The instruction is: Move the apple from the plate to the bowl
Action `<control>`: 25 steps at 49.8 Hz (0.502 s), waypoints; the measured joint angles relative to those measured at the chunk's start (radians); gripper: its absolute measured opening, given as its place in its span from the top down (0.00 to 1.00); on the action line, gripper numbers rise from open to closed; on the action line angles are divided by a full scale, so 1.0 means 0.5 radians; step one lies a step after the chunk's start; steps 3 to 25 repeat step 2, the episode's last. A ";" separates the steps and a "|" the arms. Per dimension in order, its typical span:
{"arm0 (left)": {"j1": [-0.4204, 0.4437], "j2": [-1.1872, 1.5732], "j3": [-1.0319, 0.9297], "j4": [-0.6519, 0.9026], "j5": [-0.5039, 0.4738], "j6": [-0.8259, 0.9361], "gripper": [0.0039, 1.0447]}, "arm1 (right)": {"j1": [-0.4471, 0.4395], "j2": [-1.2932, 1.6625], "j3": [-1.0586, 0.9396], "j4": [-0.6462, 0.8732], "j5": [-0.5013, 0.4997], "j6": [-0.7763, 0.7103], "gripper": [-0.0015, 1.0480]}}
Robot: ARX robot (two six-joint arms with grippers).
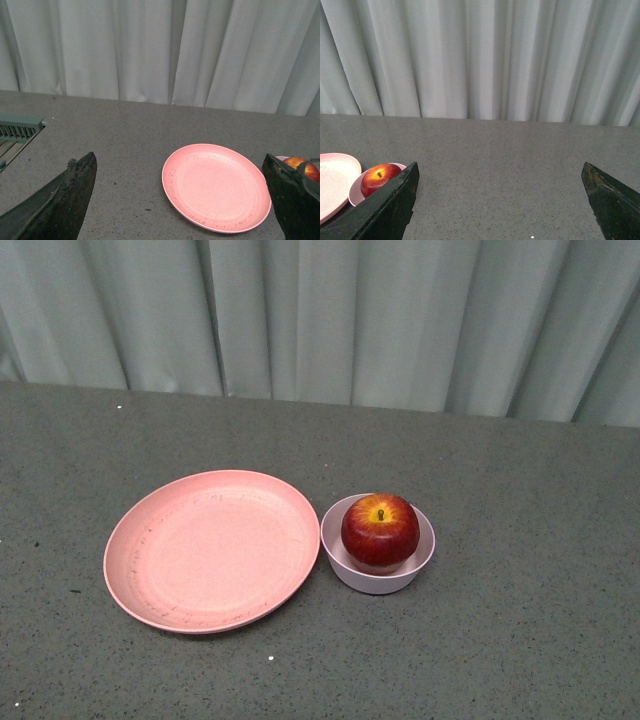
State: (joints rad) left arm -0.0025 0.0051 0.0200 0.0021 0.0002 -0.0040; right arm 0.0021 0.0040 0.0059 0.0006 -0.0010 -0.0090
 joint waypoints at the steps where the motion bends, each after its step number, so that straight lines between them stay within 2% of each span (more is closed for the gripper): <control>1: 0.000 0.000 0.000 0.000 0.000 0.000 0.06 | 0.000 0.000 0.000 0.000 0.000 0.000 0.09; 25: 0.000 0.000 0.000 0.000 -0.001 0.000 0.06 | 0.000 0.000 0.000 0.000 0.000 0.000 0.09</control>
